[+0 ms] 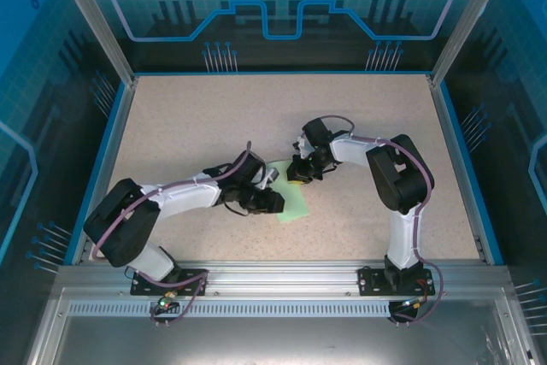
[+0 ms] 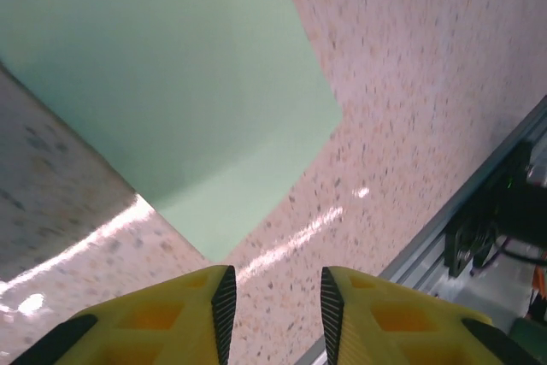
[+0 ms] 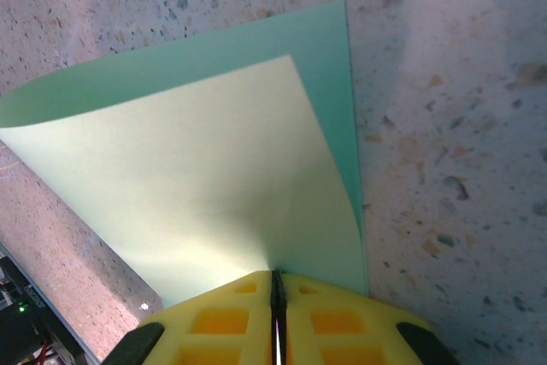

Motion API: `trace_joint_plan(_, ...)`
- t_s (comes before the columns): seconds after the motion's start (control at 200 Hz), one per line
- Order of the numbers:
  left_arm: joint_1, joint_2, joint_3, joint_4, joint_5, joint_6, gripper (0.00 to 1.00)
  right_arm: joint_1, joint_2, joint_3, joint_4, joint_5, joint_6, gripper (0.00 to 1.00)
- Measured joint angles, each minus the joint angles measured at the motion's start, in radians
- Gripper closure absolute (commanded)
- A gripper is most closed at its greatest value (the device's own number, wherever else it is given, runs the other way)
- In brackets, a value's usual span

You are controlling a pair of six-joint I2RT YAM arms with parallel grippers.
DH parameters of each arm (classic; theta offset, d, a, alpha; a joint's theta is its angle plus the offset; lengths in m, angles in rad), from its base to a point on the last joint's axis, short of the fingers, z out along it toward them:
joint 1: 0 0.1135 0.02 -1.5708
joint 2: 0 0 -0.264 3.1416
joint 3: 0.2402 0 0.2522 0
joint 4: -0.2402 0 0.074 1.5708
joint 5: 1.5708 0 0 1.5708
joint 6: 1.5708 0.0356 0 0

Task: Fold a paper plane with a square sheet of paper (fold left side to right side)
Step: First fold the square sheet of paper in half at the center of the table.

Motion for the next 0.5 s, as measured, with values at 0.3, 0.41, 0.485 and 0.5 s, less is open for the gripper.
trace_joint_plan(0.3,-0.011,0.132,0.055,0.043,0.051,0.000,0.65,0.000,0.000,0.000,0.000,0.000,0.000,0.89)
trace_joint_plan(0.41,-0.034,0.177,0.055,0.058,0.054,0.000,0.65,0.000,0.000,0.000,0.000,0.000,0.000,0.89)
trace_joint_plan(0.485,-0.045,0.199,0.055,0.065,0.054,0.000,0.65,0.000,0.000,0.000,0.000,0.000,0.000,0.89)
trace_joint_plan(0.5,-0.047,0.203,0.055,0.065,0.054,0.000,0.65,0.000,0.000,0.000,0.000,0.000,0.000,0.89)
